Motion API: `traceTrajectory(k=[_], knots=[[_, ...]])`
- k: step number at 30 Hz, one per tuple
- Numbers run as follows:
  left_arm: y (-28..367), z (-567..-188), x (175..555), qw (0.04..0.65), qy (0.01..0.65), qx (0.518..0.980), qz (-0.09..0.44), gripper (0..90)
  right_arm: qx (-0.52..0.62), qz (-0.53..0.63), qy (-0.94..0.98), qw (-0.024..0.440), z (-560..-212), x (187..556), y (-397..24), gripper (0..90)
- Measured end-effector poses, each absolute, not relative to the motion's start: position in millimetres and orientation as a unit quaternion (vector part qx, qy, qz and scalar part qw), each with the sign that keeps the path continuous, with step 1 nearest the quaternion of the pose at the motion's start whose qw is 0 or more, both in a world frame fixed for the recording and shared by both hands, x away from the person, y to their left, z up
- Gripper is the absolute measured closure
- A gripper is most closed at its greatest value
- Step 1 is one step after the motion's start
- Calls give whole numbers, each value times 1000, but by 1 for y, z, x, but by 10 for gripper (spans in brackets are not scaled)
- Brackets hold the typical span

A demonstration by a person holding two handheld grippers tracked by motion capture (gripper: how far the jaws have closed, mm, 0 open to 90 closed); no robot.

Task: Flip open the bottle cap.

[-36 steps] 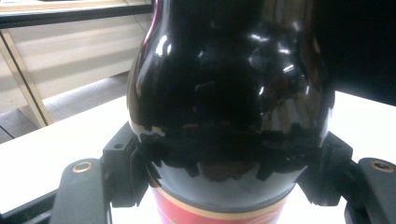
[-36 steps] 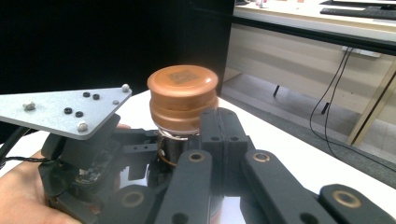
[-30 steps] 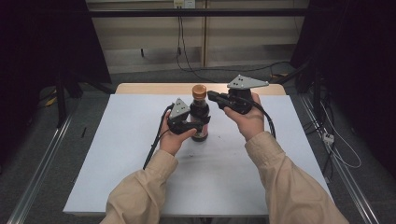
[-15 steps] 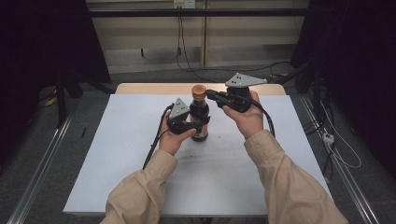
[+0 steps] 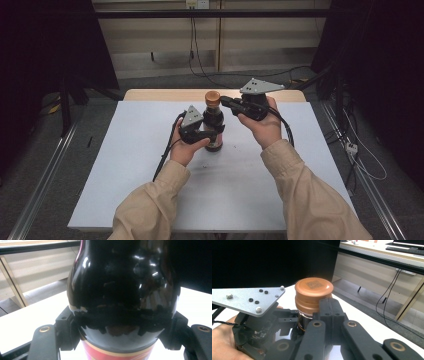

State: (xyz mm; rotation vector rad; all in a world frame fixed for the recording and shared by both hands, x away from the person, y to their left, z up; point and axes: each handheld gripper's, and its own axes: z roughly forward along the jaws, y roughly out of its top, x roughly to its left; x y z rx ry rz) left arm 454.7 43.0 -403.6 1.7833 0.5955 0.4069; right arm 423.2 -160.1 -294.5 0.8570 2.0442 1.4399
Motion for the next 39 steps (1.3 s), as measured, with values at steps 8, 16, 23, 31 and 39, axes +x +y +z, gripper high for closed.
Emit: traceTrajectory(k=[8,16,23,31,39], knots=[[44,-404,455,571,256,761,172,301,319,532,750,230,-293,425,-160,900],[43,-404,455,568,260,762,174,307,322,532,747,235,-290,424,-159,900],[43,-404,454,568,262,761,173,307,305,524,756,248,-290,422,-159,900],[43,-404,454,568,263,761,171,306,305,532,750,248,-296,424,-161,900],[43,-405,455,570,263,760,168,305,302,528,754,247,-294,423,-160,900]])
